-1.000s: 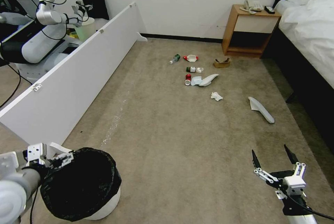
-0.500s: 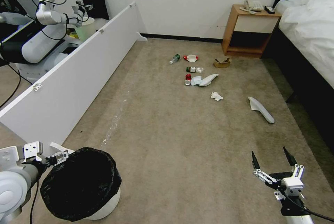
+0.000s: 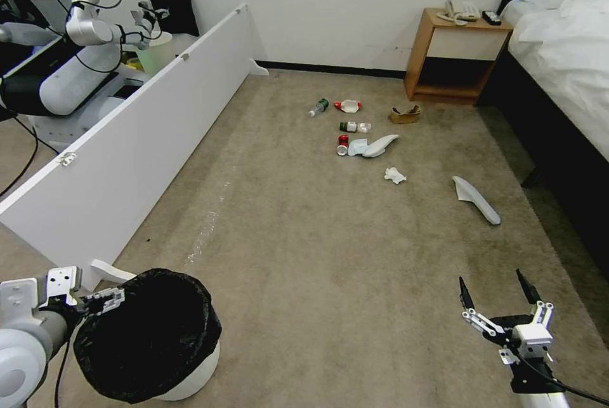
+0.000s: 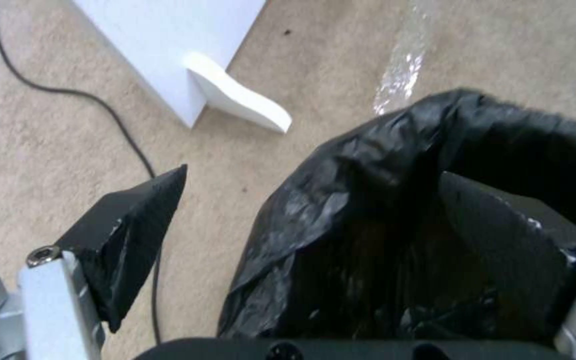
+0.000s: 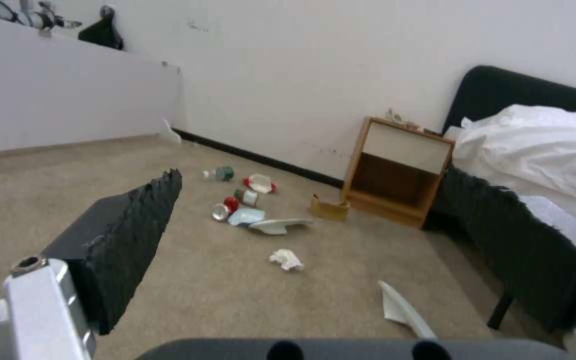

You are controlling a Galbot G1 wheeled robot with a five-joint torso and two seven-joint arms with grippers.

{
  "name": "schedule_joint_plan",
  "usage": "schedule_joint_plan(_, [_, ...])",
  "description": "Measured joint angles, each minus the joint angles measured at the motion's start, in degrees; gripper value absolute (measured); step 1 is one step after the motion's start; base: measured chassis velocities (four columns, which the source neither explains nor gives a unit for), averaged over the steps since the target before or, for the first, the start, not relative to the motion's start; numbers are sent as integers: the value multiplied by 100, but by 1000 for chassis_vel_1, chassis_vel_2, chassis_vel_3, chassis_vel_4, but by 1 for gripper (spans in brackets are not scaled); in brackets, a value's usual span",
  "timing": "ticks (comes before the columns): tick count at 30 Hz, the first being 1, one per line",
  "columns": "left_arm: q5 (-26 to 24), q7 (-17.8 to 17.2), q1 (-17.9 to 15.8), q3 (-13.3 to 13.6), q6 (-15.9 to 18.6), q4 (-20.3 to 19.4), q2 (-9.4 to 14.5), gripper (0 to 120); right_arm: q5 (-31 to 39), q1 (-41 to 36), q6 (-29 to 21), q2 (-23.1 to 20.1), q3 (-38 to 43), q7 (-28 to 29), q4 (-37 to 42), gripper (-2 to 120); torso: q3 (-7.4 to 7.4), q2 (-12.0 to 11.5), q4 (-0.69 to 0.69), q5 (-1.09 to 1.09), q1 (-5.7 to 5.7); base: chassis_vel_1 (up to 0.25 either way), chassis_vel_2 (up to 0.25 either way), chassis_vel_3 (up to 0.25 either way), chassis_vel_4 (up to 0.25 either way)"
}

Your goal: Pick up the trash bin and place the garbage on the floor into it.

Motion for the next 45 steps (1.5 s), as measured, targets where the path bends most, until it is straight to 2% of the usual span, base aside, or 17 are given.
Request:
schedule_joint_plan(7, [60, 113, 221, -140, -2, 85, -20, 100, -14, 11, 70, 0, 4, -26, -54, 100, 0, 0, 0, 0, 0, 0, 0, 0, 0])
schedule_joint_plan(13, [178, 245, 232, -170, -5, 174, -6, 100, -16, 24, 86, 0, 0, -39, -80, 100, 0, 0, 0, 0, 0, 0, 0, 0, 0])
schedule_joint_plan(17, [341, 384, 257, -83, -5, 230, 16, 100, -7, 53, 86, 0, -1, -33, -93, 100, 0, 0, 0, 0, 0, 0, 0, 0, 0])
schedule_joint_plan(29, [413, 429, 282, 212, -6, 322, 83, 100, 2, 117, 114, 0, 7, -25, -206, 100, 0, 0, 0, 0, 0, 0, 0, 0, 0])
schedule_joint_plan(35, [231, 295, 274, 293, -6, 405, 237, 100, 2, 158, 132, -1, 3, -27, -269, 100, 0, 0, 0, 0, 0, 0, 0, 0, 0])
schedule_joint_plan(38, [-346, -86, 343, 252, -7, 417, 512, 100, 2, 166, 132, -1, -2, -24, -293, 100, 0, 0, 0, 0, 0, 0, 0, 0, 0])
schedule_joint_plan(39, [-346, -86, 343, 252, -7, 417, 512, 100, 2, 166, 132, -1, -2, -24, -293, 100, 0, 0, 0, 0, 0, 0, 0, 0, 0])
schedule_joint_plan(41, [-679, -268, 354, 207, -7, 456, 752, 100, -3, 176, 134, -1, -9, -24, -325, 100, 0, 0, 0, 0, 0, 0, 0, 0, 0])
schedule_joint_plan(45, [-882, -359, 300, 223, -8, 537, 915, 100, -13, 186, 145, -1, -26, -25, -365, 100, 0, 0, -1, 0, 0, 0, 0, 0, 0])
